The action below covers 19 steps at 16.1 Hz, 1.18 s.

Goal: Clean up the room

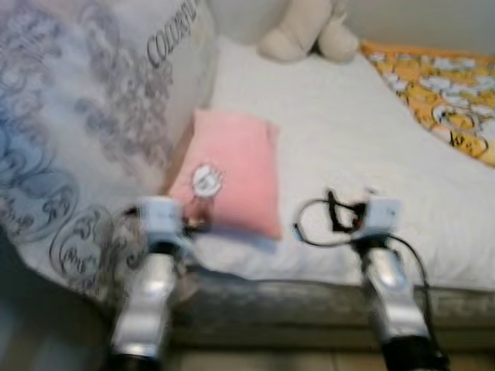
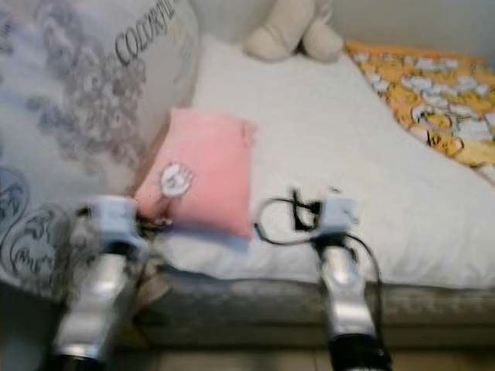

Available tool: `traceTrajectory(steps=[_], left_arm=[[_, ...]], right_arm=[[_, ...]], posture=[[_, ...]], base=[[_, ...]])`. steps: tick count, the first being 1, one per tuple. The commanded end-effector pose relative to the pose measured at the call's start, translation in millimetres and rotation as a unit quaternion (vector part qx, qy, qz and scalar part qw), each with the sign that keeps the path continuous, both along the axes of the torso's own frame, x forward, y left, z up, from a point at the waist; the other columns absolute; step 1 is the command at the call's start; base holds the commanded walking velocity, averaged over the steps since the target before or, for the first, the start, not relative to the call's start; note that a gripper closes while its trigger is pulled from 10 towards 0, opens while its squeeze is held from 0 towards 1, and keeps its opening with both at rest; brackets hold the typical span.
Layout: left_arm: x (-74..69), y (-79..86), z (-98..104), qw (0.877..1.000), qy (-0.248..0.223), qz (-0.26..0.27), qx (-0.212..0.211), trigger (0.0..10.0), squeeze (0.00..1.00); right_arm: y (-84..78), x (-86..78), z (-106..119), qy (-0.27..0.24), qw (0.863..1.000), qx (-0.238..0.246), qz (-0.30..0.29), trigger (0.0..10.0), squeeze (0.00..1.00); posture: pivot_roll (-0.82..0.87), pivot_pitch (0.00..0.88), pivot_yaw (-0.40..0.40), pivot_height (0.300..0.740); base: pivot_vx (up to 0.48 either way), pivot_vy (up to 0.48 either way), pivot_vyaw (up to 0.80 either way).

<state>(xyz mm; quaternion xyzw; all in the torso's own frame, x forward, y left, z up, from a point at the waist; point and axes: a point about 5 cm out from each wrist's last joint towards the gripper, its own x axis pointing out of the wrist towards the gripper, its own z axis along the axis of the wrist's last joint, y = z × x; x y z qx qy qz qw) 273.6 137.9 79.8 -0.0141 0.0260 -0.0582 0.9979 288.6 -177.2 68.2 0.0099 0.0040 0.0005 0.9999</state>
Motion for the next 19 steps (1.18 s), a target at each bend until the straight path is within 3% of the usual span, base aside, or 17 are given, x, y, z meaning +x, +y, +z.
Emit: traceTrajectory(steps=[1, 6, 10, 14, 19], left_arm=[[4.1, 6.3, 6.7, 1.000, -0.015, 0.000, 0.007, 10.0, 0.00], [6.3, -0.7, 10.4, 1.000, -0.024, -0.018, -0.004, 10.0, 0.00], [9.2, 5.7, 4.6, 1.000, -0.014, -0.005, -0.003, 10.0, 0.00], [9.6, -7.2, 7.7, 0.999, -0.029, -0.035, -0.006, 10.0, 0.00], [8.6, -8.4, 10.3, 0.998, -0.039, -0.051, -0.016, 10.0, 0.00]], right_arm=[[8.3, 4.9, 6.5, -0.013, 1.000, 0.006, 0.010, 10.0, 0.00], [8.2, 7.6, 5.6, -0.009, 1.000, -0.001, 0.008, 10.0, 0.00], [12.3, 10.3, 6.8, -0.004, 1.000, 0.003, 0.025, 10.0, 0.00], [15.6, 13.6, 7.5, -0.002, 1.000, 0.001, 0.031, 10.0, 0.00], [16.9, 15.9, 4.6, 0.007, 0.999, -0.002, 0.034, 10.0, 0.00]], posture=[[0.01, 0.000, -0.023, 0.740], [0.00, 0.000, -0.013, 0.740], [-0.02, 0.000, -0.021, 0.740], [-0.03, 0.000, -0.017, 0.740], [-0.02, 0.000, -0.011, 0.740]], base=[[0.274, -0.394, 0.00], [0.274, -0.391, 0.00], [0.277, -0.388, 0.00], [0.282, -0.384, 0.00], [0.281, -0.386, 0.00]])
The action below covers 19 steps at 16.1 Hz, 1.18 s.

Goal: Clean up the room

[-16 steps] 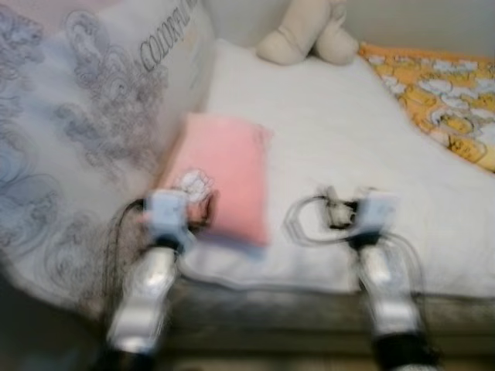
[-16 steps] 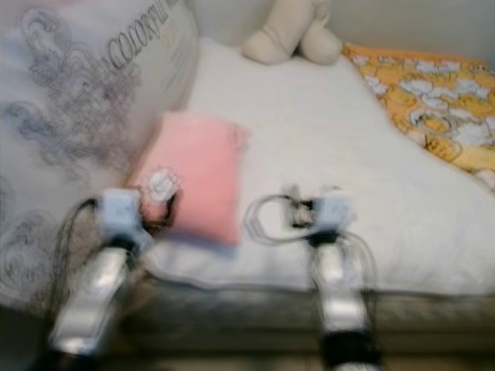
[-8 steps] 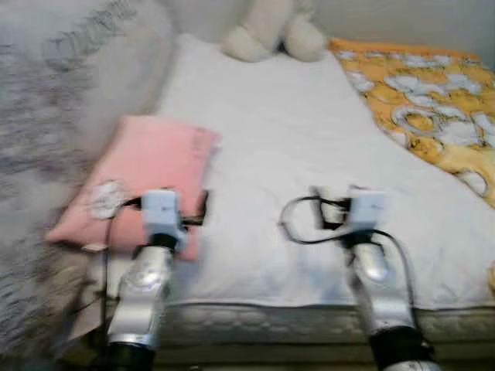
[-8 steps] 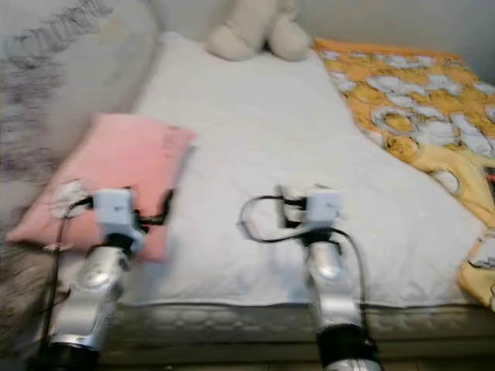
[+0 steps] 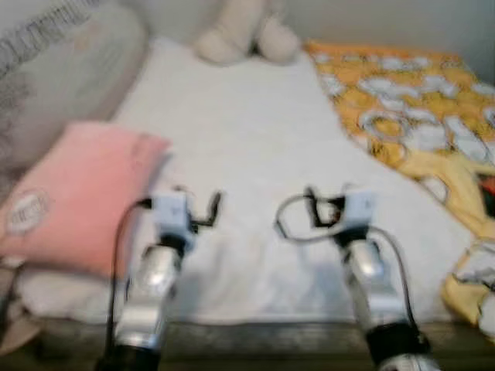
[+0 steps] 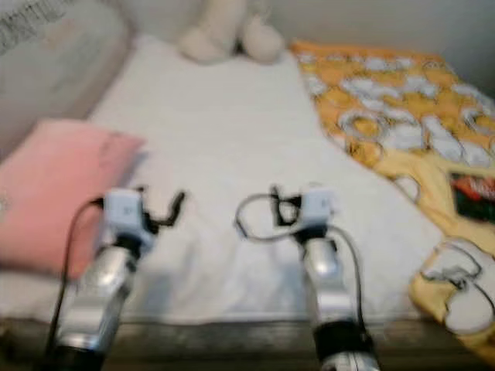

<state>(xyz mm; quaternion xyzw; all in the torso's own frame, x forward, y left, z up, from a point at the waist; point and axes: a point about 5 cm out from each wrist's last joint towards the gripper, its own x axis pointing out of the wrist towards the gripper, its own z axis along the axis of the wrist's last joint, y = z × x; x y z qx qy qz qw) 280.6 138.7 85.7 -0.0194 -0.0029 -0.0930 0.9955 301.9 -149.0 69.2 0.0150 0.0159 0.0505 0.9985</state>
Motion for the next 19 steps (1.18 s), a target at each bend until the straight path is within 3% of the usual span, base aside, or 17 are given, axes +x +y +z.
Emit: traceTrajectory(steps=[1, 6, 10, 19], left_arm=[[1.0, -9.4, 5.1, 1.000, -0.012, -0.019, -0.008, 10.0, 0.00], [2.5, -8.3, 2.5, 1.000, -0.007, -0.017, -0.010, 10.0, 0.00], [-1.0, 10.4, -5.7, 1.000, 0.012, 0.021, -0.020, 10.0, 0.00], [-2.4, -0.4, 1.1, 0.999, -0.008, -0.020, -0.029, 10.0, 0.00]], right_arm=[[-11.2, 3.6, 3.9, -0.004, 1.000, -0.007, -0.016, 10.0, 0.00], [-12.5, 7.6, 5.4, -0.006, 1.000, -0.008, -0.015, 10.0, 0.00], [-23.9, 3.0, 3.8, -0.010, 0.999, -0.005, -0.038, 10.0, 0.00], [-25.1, 1.3, 1.3, -0.010, 0.999, -0.001, -0.051, 10.0, 0.00]], posture=[[-0.02, 0.000, -0.012, 0.740], [-0.01, 0.000, -0.018, 0.740], [-0.02, 0.000, -0.016, 0.740], [-0.03, 0.000, 0.005, 0.740]], base=[[0.251, -0.405, 0.00], [0.253, -0.405, 0.00], [0.272, -0.392, 0.00], [0.275, -0.390, 0.00]])
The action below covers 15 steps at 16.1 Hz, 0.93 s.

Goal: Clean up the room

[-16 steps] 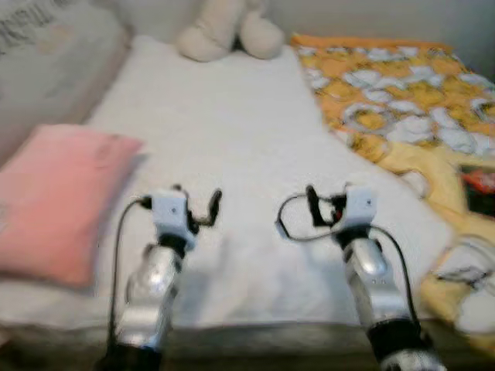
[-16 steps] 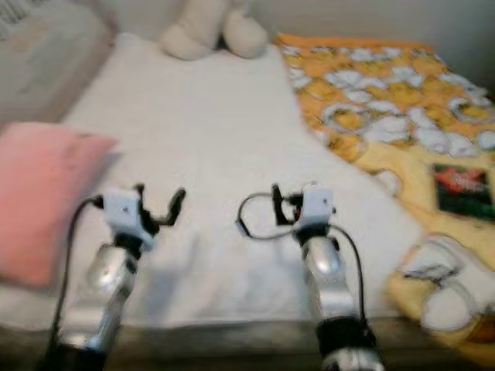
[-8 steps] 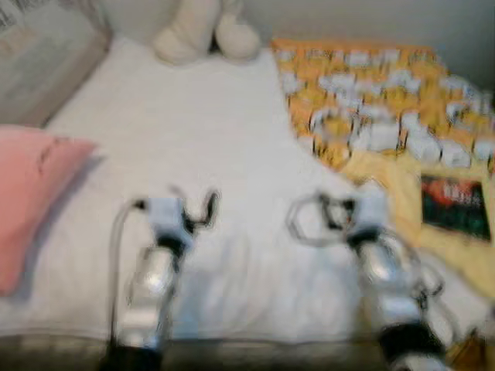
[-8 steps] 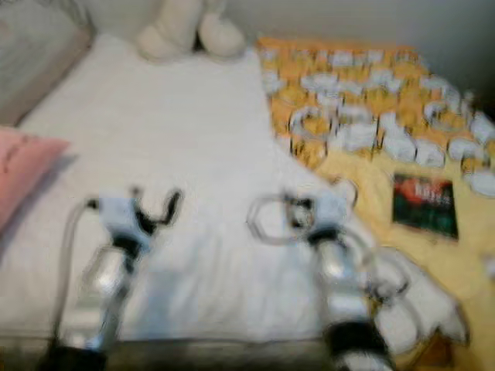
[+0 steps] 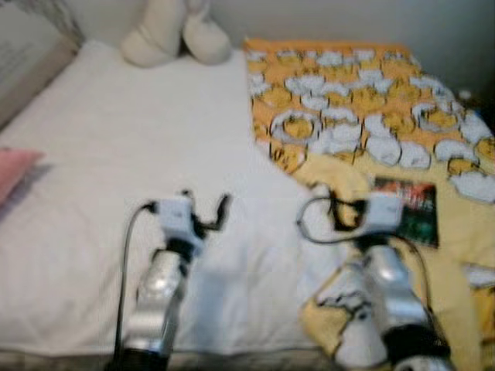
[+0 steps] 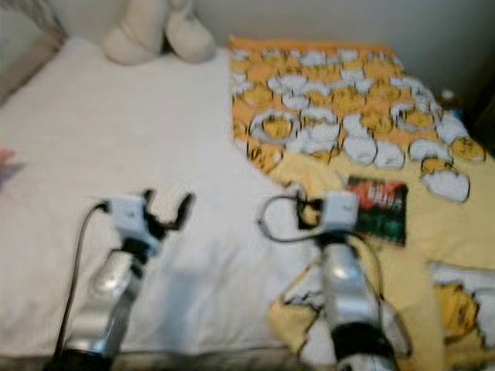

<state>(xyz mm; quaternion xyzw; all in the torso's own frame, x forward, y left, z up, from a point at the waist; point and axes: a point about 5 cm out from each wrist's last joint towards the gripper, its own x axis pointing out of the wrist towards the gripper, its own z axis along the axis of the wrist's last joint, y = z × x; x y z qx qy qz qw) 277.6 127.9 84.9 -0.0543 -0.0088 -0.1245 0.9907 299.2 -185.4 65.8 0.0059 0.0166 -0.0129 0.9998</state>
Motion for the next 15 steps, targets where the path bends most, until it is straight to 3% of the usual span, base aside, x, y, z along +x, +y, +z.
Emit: traceTrajectory(steps=[1, 10, 12, 15], left_arm=[[0.8, 10.0, 2.7, 1.000, -0.007, 0.007, 0.007, 10.0, 0.00], [-1.9, -0.8, 5.6, 0.999, -0.014, -0.037, -0.009, 10.0, 0.00], [0.3, -5.2, 6.7, 0.998, -0.012, -0.053, -0.014, 10.0, 0.00], [12.6, -7.3, -2.3, 0.996, 0.035, -0.083, 0.001, 10.0, 0.00]], right_arm=[[11.0, 3.6, 4.2, -0.011, 1.000, 0.009, 0.011, 10.0, 0.00], [0.8, 2.9, 3.3, -0.007, 1.000, -0.009, -0.026, 10.0, 0.00], [-11.4, 1.8, -6.0, 0.026, 0.997, 0.011, -0.068, 10.0, 0.00], [-22.4, -0.3, -11.4, 0.047, 0.992, 0.030, -0.109, 10.0, 0.00]], posture=[[-0.03, 0.000, 0.006, 0.740], [-0.03, 0.000, 0.007, 0.740], [-0.03, 0.000, 0.011, 0.740], [-0.04, 0.000, 0.022, 0.740]], base=[[0.277, -0.390, 0.00], [0.277, -0.389, 0.00], [0.000, 0.000, 0.00], [0.000, 0.000, 0.00]])
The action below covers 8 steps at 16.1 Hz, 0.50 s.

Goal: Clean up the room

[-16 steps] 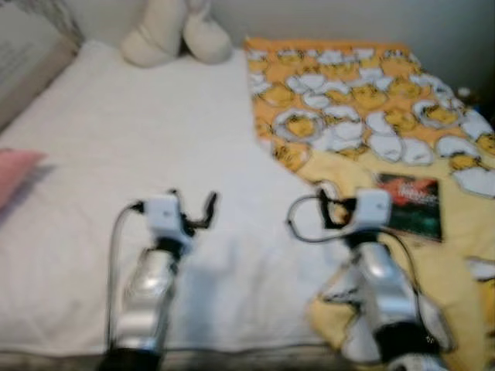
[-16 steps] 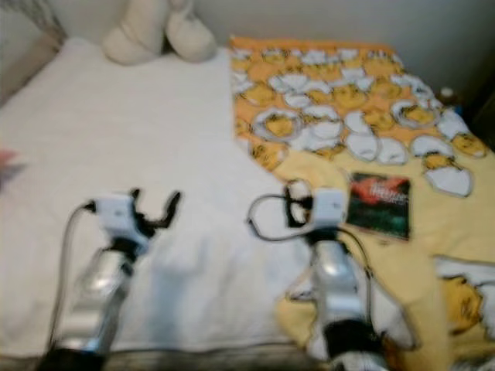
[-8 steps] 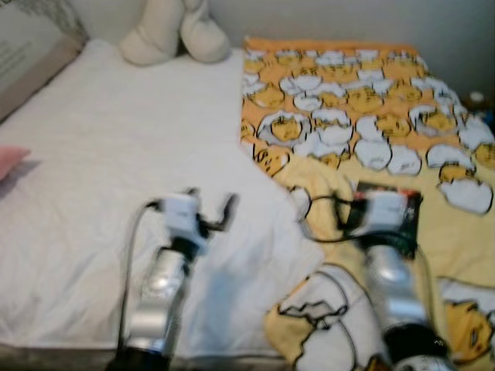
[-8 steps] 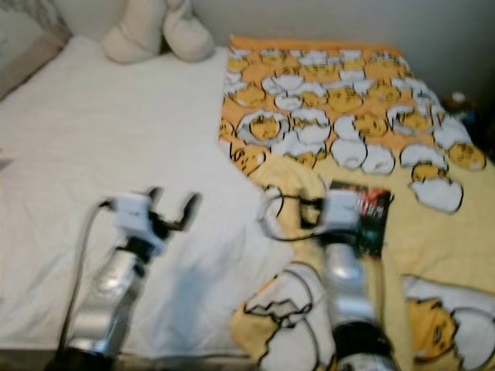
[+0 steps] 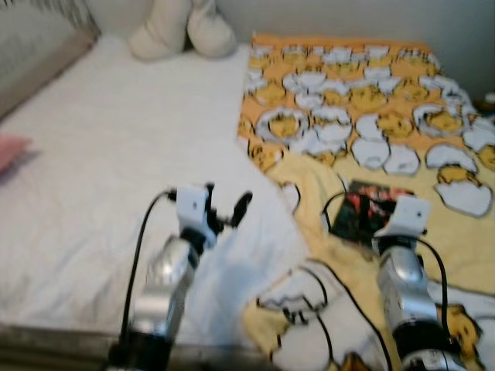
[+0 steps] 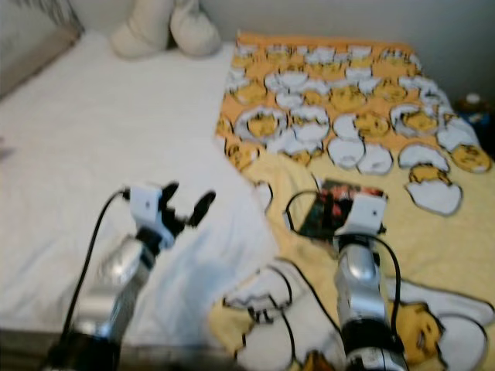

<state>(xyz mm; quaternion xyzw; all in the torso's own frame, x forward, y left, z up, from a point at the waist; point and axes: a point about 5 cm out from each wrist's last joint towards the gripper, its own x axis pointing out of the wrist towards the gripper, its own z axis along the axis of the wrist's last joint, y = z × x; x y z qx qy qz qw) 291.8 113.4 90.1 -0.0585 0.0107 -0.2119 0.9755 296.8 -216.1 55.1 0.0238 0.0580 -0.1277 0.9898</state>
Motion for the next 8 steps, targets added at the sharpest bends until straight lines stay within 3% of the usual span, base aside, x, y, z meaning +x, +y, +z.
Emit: traceTrajectory(steps=[1, 3, 5, 8], left_arm=[[6.8, 9.3, -1.4, 1.000, 0.012, 0.007, 0.003, 10.0, 0.00], [15.5, 9.8, 6.2, 1.000, 0.001, 0.004, 0.002, 10.0, 0.00], [22.4, 9.0, 12.4, 1.000, -0.003, -0.001, -0.002, 10.0, 0.00], [22.4, 8.0, 14.5, 1.000, -0.006, -0.015, -0.003, 10.0, 0.00]], right_arm=[[0.8, 0.2, -3.4, 0.014, 0.999, 0.018, -0.023, 10.0, 0.00], [-8.8, -2.9, -8.8, 0.032, 0.998, 0.027, -0.051, 10.0, 0.00], [-19.6, -1.4, -16.8, 0.060, 0.993, 0.069, -0.076, 10.0, 0.00], [-44.6, -6.2, -14.5, 0.068, 0.984, 0.043, -0.159, 10.0, 0.00]], posture=[[-0.05, 0.000, 0.033, 0.740], [-0.06, 0.000, 0.038, 0.740], [-0.06, 0.000, 0.054, 0.740], [-0.06, 0.000, 0.063, 0.740]], base=[[0.000, 0.000, 0.00], [0.000, 0.000, 0.00], [0.000, 0.000, 0.00], [0.000, 0.000, 0.00]])
